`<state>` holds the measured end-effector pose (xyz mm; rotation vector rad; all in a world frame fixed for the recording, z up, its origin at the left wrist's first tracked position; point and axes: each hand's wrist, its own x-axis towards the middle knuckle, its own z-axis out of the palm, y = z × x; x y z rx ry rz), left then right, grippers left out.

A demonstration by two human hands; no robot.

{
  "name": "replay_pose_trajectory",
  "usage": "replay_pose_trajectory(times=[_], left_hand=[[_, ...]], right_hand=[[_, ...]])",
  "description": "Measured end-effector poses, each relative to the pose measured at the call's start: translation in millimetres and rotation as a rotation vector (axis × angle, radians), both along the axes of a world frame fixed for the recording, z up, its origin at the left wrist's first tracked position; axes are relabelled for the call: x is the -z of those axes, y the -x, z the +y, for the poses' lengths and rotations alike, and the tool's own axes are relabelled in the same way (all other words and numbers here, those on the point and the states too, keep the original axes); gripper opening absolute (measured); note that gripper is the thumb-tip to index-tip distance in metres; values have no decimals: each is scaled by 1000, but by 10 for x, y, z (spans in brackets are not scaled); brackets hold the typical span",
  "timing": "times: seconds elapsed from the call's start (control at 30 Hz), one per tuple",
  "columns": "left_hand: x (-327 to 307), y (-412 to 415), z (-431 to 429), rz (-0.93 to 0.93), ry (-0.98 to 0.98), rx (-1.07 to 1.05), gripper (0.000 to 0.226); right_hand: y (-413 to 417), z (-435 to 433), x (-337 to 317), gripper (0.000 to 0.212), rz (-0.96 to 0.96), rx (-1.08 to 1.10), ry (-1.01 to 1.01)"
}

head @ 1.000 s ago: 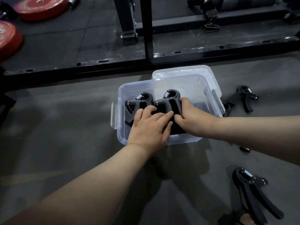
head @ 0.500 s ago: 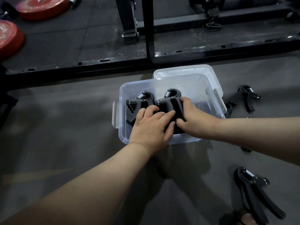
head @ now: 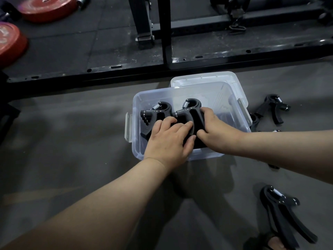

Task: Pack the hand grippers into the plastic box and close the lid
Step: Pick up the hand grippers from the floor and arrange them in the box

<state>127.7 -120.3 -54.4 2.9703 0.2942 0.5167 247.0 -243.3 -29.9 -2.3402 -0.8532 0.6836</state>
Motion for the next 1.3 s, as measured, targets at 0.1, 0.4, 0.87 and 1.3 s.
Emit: replay_pose_trajectory(times=[0.1,0.4,0.87,1.3], left_hand=[[-1,2,-4,11,4,-4,45],[-2,-3,-9,28,2,-12,46],[-15,-2,-20,49,-10,-17,46],[-22,-1,-30,61,-7,-26,47]], right_hand=[[-1,-9,11,65,-4,-6,-10],[9,-42,56,74,-36,-42,12],[-5,-48,75,72,-37,-43,8],[14,-32,45,67,-20,-57,23]])
